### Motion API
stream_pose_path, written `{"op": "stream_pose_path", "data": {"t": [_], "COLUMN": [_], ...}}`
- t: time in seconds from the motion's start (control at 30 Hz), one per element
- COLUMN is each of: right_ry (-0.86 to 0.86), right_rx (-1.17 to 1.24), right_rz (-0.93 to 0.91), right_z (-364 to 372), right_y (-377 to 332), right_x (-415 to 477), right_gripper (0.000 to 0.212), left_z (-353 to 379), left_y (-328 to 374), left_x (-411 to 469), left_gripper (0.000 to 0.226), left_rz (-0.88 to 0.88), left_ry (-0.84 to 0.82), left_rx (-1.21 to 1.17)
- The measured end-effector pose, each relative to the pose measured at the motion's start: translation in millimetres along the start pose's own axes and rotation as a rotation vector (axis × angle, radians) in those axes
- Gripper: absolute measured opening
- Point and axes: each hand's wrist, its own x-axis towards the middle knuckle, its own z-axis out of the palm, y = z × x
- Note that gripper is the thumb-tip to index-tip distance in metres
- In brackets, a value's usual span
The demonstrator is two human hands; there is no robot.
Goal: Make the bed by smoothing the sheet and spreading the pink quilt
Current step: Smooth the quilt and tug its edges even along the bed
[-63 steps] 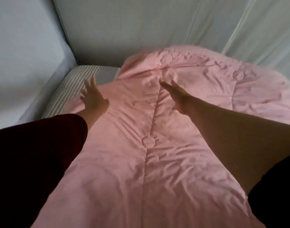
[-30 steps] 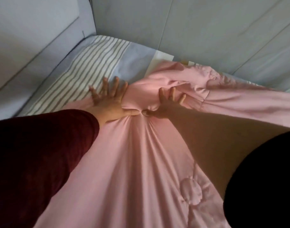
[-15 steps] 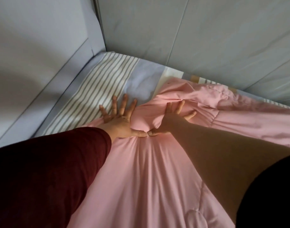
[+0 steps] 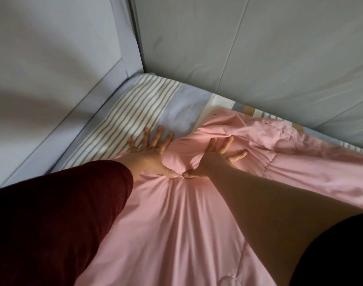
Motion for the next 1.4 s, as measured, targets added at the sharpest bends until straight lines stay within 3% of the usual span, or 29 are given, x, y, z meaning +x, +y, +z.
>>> {"op": "stream_pose_path", "data": {"t": [0.07,0.13,0.33,0.43,0.5,0.53,0.6,0.67,0.73,0.77,0.8,0.83,0.9,0.93,1.0,1.07,1.2,1.27,1.4], "right_ry": [-0.059,-0.066,-0.028,-0.008,0.159,0.238,0.332,0.256,0.149,0.113,0.126,0.15,0.163,0.123,-0.05,-0.197,-0.339,-0.481,-0.593], "right_rx": [0.042,0.026,0.094,0.104,0.146,0.207,0.358,0.532,0.509,0.393,0.276,0.199,0.102,0.073,0.017,-0.027,-0.004,-0.003,-0.009], "right_rz": [0.099,0.137,0.066,-0.01,-0.046,0.0,0.115,0.179,0.194,0.208,0.23,0.247,0.26,0.269,0.277,0.27,0.248,0.31,0.29], "right_z": [2,5,5,10,0,-6,-23,-35,-36,-34,-30,-26,-15,-11,2,10,17,18,7], "right_y": [-2,-2,8,25,35,38,39,38,36,36,38,40,46,49,58,67,85,87,83], "right_x": [1,-3,-25,-38,-53,-60,-71,-79,-89,-93,-98,-101,-103,-103,-98,-100,-98,-99,-103], "right_gripper": [0.161,0.164,0.126,0.105,0.077,0.065,0.072,0.081,0.071,0.066,0.062,0.058,0.047,0.042,0.043,0.043,0.031,0.027,0.025], "left_z": [-1,2,3,15,23,28,30,27,22,19,16,12,8,7,13,20,35,43,43], "left_y": [0,2,10,22,28,29,32,37,41,41,40,36,24,18,16,27,70,89,95], "left_x": [-2,-1,-8,-34,-49,-55,-66,-80,-92,-95,-94,-92,-79,-74,-67,-68,-73,-73,-73], "left_gripper": [0.131,0.132,0.131,0.089,0.051,0.047,0.057,0.055,0.052,0.044,0.033,0.023,0.016,0.018,0.018,0.012,0.048,0.054,0.026], "left_rz": [-0.002,-0.019,-0.037,0.005,0.159,0.268,0.556,0.794,0.721,0.627,0.543,0.441,0.204,0.108,0.034,0.032,0.129,0.183,0.314], "left_ry": [-0.007,0.004,0.129,0.375,0.649,0.732,0.631,0.133,-0.337,-0.403,-0.354,-0.199,0.183,0.297,0.309,0.215,0.138,0.137,0.184], "left_rx": [-0.006,-0.024,-0.112,0.011,0.118,0.11,-0.003,-0.107,-0.159,-0.316,-0.509,-0.658,-0.734,-0.727,-0.725,-0.764,-0.624,-0.58,-0.48]}}
